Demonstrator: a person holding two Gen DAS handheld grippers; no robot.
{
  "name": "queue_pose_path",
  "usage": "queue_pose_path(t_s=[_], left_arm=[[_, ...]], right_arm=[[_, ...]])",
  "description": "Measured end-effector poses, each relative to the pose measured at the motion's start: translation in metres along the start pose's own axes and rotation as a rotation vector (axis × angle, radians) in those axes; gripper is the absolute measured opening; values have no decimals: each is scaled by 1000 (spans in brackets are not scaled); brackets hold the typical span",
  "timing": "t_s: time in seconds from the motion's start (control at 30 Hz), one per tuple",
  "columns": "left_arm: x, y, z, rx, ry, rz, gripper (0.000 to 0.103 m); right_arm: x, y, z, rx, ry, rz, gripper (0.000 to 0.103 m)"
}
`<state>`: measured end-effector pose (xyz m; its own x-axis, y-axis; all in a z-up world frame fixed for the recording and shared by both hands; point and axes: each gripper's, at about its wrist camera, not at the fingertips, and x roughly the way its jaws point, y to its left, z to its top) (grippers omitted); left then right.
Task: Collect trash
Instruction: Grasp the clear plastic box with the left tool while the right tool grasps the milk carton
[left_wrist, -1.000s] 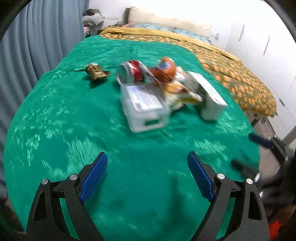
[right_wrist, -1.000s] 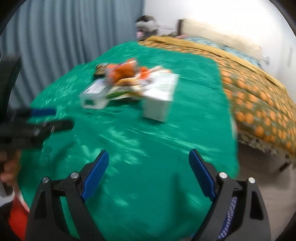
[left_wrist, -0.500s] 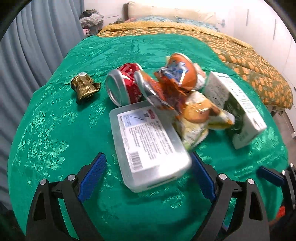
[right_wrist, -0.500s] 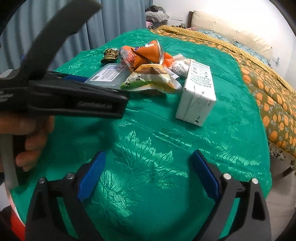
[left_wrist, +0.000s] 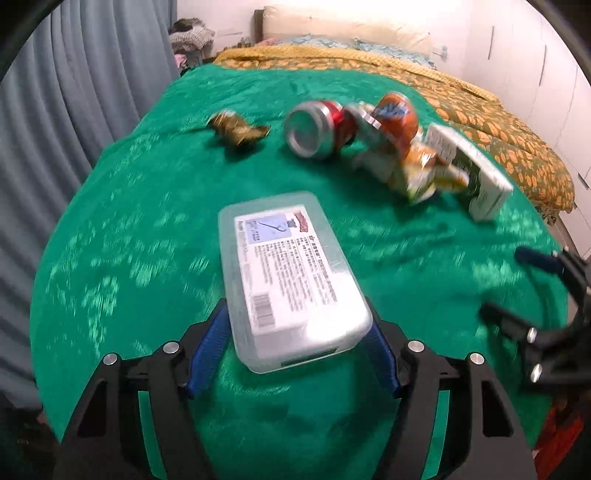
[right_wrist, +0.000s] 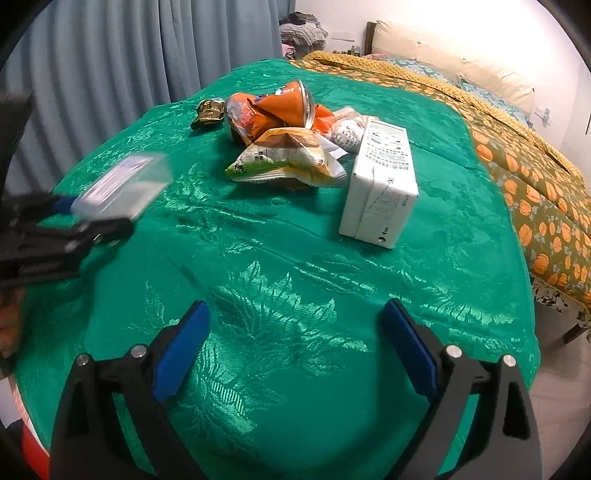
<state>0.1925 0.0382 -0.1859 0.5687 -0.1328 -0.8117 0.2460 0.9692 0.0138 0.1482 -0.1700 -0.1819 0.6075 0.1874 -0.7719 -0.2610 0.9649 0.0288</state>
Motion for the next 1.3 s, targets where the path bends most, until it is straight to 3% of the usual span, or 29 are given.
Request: queue_pose_path(t_s=[0.1, 0.23, 0.43, 0.53, 0.6, 0.63, 0.67, 0.87, 1.03, 1.13, 1.3], left_arm=[[3, 2, -1, 16, -9, 32, 88], [9, 11, 2, -30, 5, 1, 93], [11, 10, 3, -27, 14, 3, 97], [11, 10, 3, -28, 13, 3, 97], [11, 10, 2, -27, 14, 3, 97], [11, 10, 2, -27, 14, 3, 97], [11, 10, 2, -28, 13, 2, 97], [11, 10, 2, -29, 13, 1, 97], [10, 10, 2, -29, 13, 1, 97], [10, 10, 2, -29, 13, 1, 97], [10, 11, 2, -29, 13, 1, 97]], right_arm=[[-3, -8, 0, 41, -12, 9, 91], [-12, -27, 12, 91, -44, -33, 91], [-2, -37, 62, 62, -31, -94, 91], [11, -44, 78, 74, -12, -113, 82], [18, -49, 80, 76, 7, -121, 62], [21, -52, 81, 84, 22, -104, 55], [21, -56, 81, 97, 28, -96, 42], [-11, -59, 50, 157, 17, -7, 41], [-43, -63, 10, 349, 15, 218, 41], [-46, -78, -9, 480, 22, 308, 41], [-44, -105, -17, 571, 19, 292, 42]])
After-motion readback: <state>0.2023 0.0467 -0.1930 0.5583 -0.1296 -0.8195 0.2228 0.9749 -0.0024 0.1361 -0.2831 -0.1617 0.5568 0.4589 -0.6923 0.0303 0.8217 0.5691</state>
